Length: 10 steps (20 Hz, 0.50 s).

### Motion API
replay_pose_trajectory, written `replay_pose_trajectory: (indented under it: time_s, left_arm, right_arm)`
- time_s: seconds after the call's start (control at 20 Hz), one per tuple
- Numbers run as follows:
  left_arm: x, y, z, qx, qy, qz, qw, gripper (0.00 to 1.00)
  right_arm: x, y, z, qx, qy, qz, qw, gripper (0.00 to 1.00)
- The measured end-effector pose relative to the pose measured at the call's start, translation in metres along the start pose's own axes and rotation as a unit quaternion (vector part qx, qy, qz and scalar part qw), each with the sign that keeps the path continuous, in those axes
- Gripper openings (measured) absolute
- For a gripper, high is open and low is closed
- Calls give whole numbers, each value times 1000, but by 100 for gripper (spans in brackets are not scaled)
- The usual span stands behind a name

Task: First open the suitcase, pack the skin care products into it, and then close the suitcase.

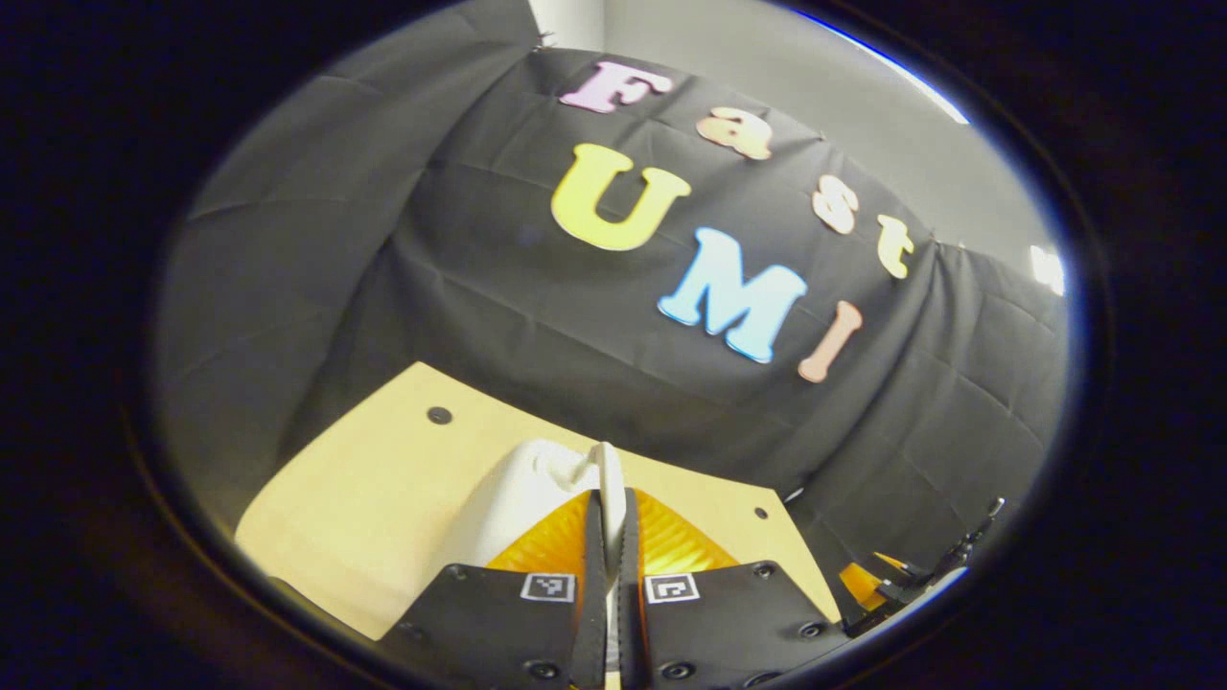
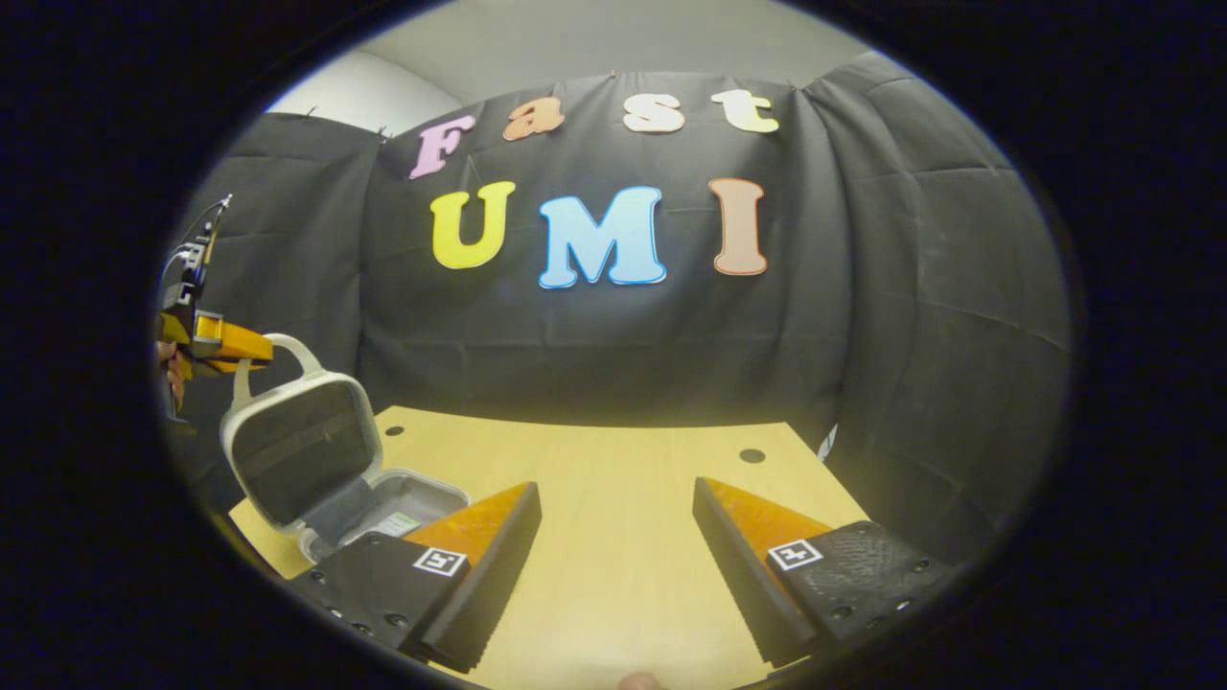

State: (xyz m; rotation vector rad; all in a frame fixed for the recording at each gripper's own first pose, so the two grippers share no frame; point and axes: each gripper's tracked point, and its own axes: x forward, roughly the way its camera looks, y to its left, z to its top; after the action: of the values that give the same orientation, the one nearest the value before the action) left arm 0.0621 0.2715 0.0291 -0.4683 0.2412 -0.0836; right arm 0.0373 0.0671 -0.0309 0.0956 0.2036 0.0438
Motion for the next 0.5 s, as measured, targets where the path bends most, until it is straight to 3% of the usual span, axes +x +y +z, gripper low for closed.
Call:
replay_pose_trajectory:
  time_s: [0.35, 0.5]
  left_arm:
    - [66, -108, -167, 110, 62, 13, 992, 12]
    - [97, -118, -233, 139, 98, 25, 985, 13]
  right_arm:
    - [-13, -52, -26, -14, 12, 42, 999, 98]
    - [-19, -72, -32, -9, 23, 47, 999, 98]
